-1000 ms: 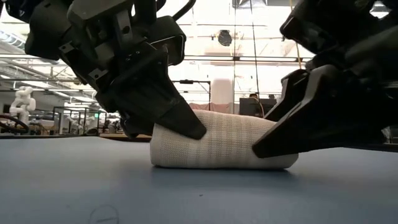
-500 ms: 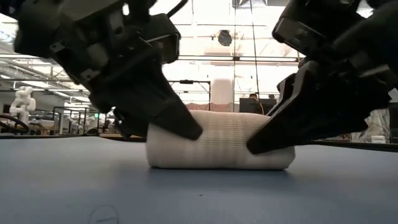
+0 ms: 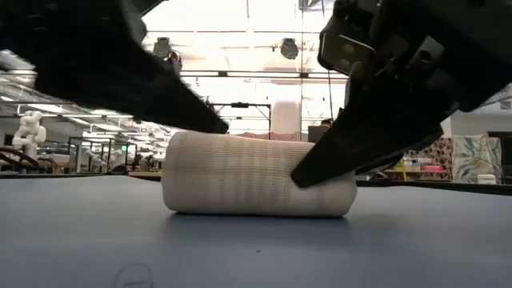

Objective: Roll towel into tight, uniform cylinder
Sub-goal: Roll the white towel

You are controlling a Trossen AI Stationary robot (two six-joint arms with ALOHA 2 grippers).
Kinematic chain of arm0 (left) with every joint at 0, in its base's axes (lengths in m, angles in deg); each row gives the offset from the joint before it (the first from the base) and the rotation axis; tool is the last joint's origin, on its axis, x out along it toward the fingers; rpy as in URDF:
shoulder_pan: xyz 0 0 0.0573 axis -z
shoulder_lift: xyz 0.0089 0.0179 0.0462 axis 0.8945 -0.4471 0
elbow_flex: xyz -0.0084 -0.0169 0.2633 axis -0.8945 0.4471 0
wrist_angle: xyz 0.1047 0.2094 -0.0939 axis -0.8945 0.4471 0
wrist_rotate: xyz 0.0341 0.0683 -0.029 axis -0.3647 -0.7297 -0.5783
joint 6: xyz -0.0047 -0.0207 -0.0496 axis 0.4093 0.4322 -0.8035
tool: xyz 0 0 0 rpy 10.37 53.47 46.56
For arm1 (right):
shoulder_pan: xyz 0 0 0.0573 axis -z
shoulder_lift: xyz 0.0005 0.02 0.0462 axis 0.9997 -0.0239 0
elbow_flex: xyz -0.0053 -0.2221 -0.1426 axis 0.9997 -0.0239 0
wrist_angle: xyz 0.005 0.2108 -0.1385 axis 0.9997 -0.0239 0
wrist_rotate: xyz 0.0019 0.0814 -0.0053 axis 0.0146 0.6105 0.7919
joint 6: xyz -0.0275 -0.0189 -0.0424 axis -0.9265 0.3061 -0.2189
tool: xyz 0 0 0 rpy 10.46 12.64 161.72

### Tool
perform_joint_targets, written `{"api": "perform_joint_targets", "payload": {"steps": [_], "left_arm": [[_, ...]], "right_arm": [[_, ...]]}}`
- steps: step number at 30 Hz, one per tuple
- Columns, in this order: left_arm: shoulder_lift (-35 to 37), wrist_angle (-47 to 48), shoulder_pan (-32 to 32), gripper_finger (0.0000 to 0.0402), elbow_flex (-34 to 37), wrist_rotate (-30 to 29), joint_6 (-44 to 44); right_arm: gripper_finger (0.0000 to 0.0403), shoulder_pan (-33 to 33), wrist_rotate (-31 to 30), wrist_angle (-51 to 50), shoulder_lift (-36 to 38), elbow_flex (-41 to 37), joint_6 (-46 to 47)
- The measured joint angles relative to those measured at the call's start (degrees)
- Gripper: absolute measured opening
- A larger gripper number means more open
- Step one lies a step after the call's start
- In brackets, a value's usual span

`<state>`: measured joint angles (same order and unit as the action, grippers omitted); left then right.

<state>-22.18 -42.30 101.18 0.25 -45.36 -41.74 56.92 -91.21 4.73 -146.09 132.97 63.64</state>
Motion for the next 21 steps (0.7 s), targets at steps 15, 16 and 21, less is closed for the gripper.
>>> {"api": "perform_joint_targets", "payload": {"steps": [15, 16, 21], "left_arm": [[-2.83, -0.18, 4.46, 0.0290, -0.11, -6.84, 0.40], [-2.83, -0.16, 4.46, 0.0290, -0.11, -6.84, 0.52], [-4.16, -0.46, 3.59, 0.0287, -0.20, -6.51, 0.63]], "right_arm": [[0.0116, 3.21, 7.82, 1.60, 0.04, -0.13, 1.55], [0.0116, 3.21, 7.74, 1.60, 0.04, -0.13, 1.67], [0.0116, 3.21, 7.66, 1.62, 0.04, -0.13, 2.75]]}}
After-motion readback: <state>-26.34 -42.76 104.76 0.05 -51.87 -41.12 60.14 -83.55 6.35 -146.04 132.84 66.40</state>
